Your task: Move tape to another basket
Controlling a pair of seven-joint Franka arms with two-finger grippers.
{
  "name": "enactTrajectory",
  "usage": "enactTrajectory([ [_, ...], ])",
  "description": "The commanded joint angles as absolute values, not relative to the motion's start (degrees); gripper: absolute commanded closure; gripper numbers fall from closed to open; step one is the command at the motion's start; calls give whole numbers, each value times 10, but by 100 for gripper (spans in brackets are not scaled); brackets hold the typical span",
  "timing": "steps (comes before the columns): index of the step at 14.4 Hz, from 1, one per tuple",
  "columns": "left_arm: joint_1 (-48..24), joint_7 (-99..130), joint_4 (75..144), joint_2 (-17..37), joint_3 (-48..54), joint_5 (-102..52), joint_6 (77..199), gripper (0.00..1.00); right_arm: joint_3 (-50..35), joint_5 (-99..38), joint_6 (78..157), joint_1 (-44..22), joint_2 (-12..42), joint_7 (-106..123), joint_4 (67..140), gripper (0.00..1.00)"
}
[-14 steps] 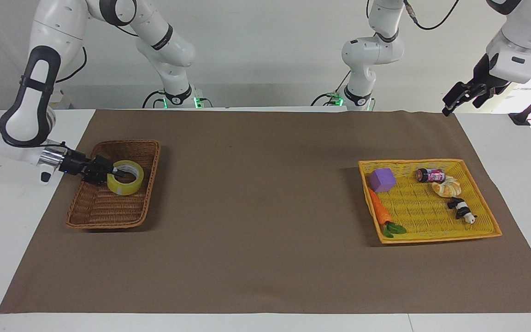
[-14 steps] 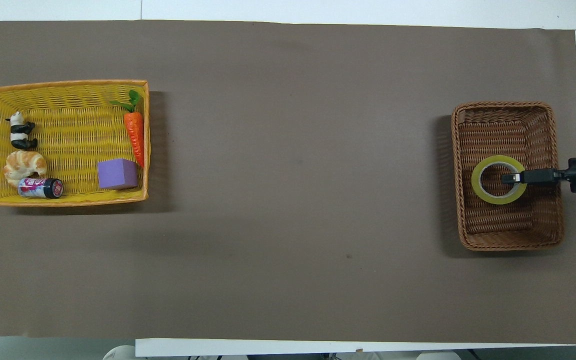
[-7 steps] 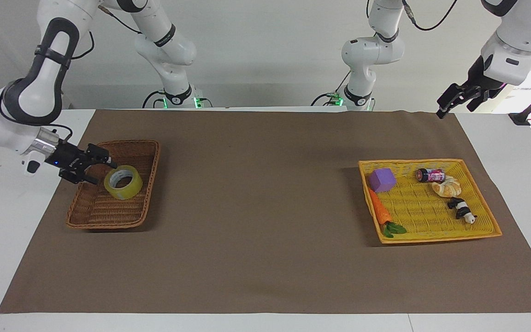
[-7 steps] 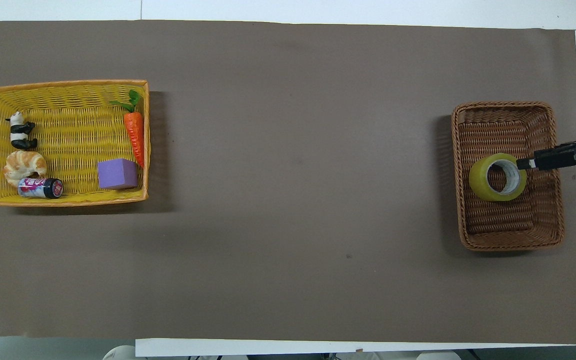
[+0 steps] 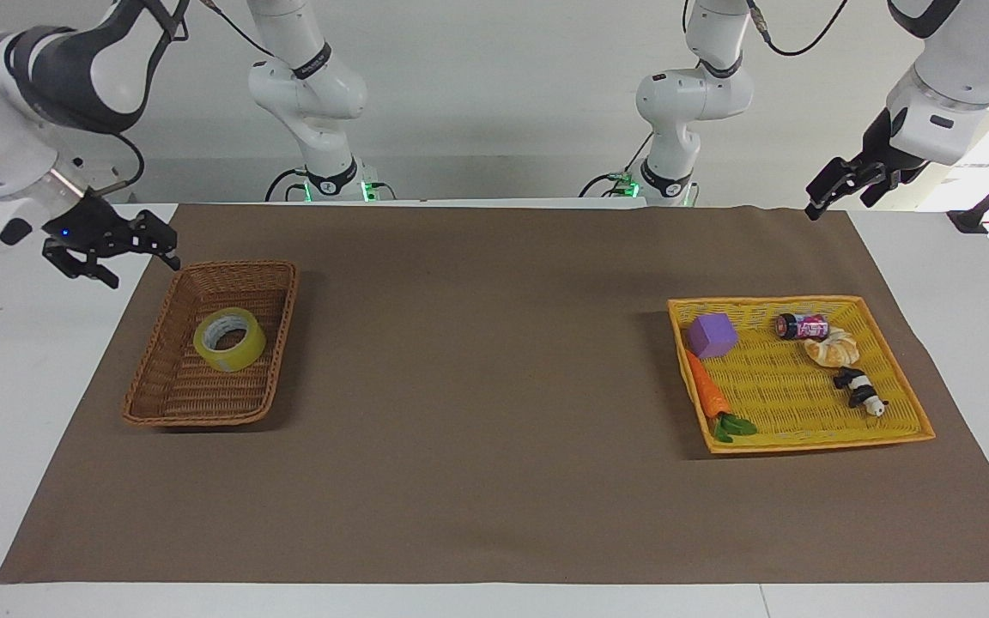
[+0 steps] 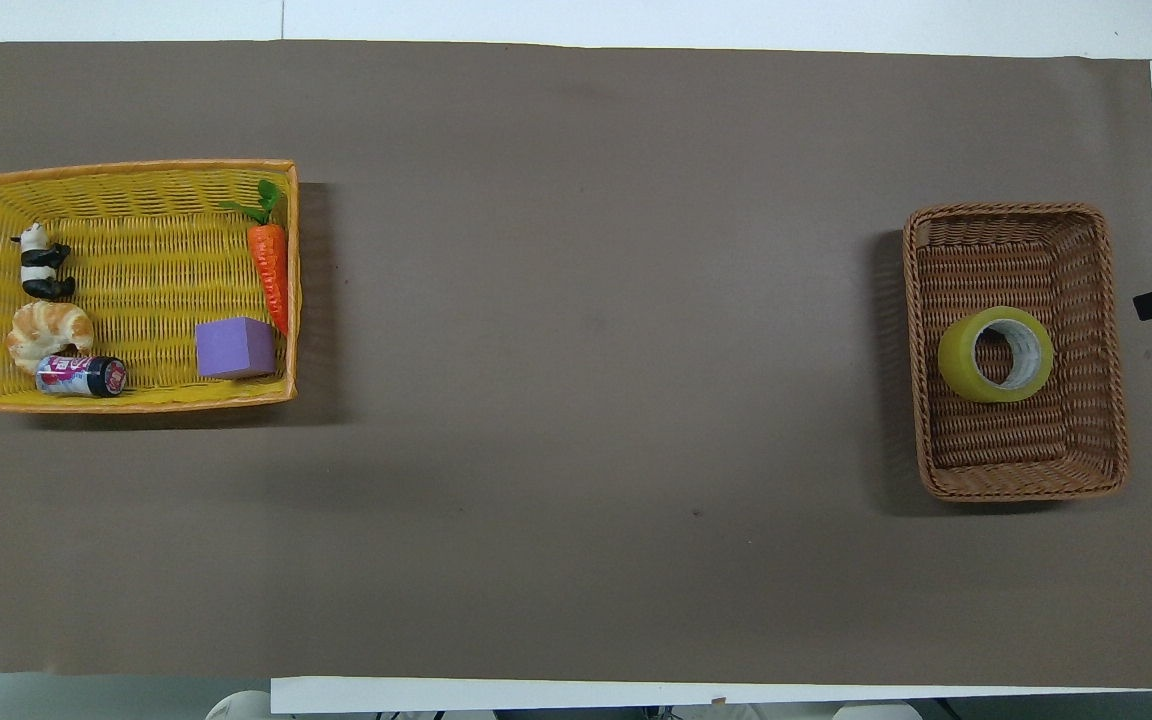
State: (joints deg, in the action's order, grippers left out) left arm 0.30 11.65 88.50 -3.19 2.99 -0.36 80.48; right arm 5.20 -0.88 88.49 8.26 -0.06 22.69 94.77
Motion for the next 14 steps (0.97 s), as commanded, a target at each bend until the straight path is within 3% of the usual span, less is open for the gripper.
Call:
enactTrajectory([
  [1, 0, 115, 905, -48, 25, -9, 815, 0, 50, 36, 790, 51, -3, 138, 874, 0],
  [6, 1, 115, 905, -48, 25, -9, 815, 0, 73, 33, 765, 4, 9, 99, 842, 0],
  [14, 0, 115, 905, -48, 25, -9, 815, 0, 71, 30, 770, 5, 5, 84, 849, 0],
])
